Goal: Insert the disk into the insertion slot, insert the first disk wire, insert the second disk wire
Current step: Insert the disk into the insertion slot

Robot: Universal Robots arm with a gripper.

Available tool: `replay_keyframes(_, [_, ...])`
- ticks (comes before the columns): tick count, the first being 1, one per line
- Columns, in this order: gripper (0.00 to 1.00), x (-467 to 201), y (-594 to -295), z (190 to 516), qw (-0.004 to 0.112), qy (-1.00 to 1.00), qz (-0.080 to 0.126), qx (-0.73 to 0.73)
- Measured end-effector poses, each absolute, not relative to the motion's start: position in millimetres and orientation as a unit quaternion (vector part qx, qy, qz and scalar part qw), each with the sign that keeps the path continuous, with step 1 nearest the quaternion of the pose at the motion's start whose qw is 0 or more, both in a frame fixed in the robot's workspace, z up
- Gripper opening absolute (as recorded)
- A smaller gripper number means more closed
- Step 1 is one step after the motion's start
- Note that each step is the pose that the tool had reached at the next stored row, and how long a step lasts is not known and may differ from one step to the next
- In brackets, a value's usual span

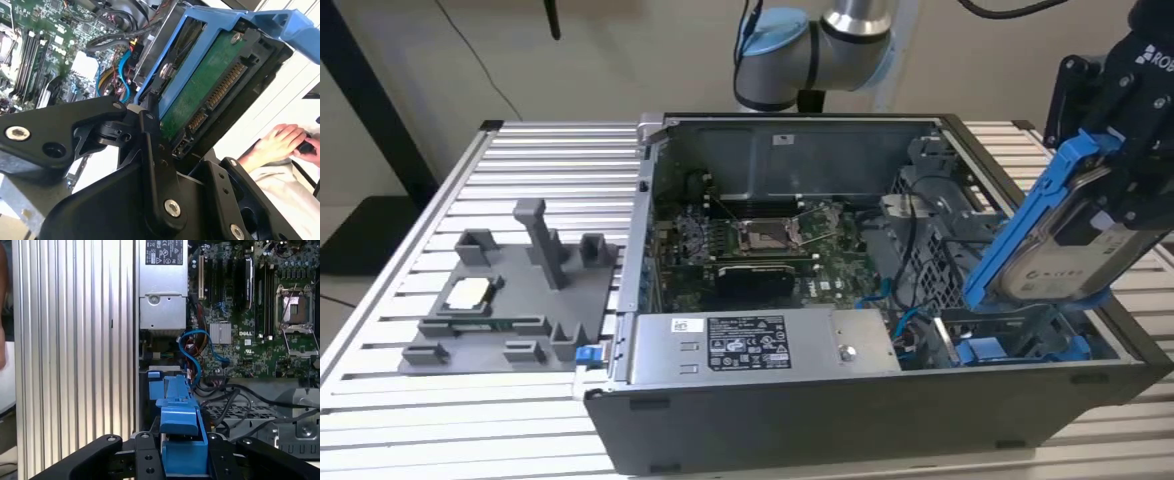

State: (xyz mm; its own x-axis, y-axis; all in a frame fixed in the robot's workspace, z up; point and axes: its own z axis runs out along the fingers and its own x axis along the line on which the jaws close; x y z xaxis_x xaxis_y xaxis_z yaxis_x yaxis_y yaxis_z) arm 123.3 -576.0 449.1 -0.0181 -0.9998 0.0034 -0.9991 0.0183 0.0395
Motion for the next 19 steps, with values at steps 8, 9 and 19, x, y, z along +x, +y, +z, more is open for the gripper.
replay_keyframes(8, [0.33, 123.3, -576.4, 435.9, 0.015, -0.713, -0.014, 0.701])
replay_keyframes(9, [0.33, 123.3, -576.4, 434.6, 0.015, -0.713, -0.014, 0.701])
replay_keyframes(19, [0.33, 123.4, -576.2, 419.8, 0.011, -0.713, -0.018, 0.701])
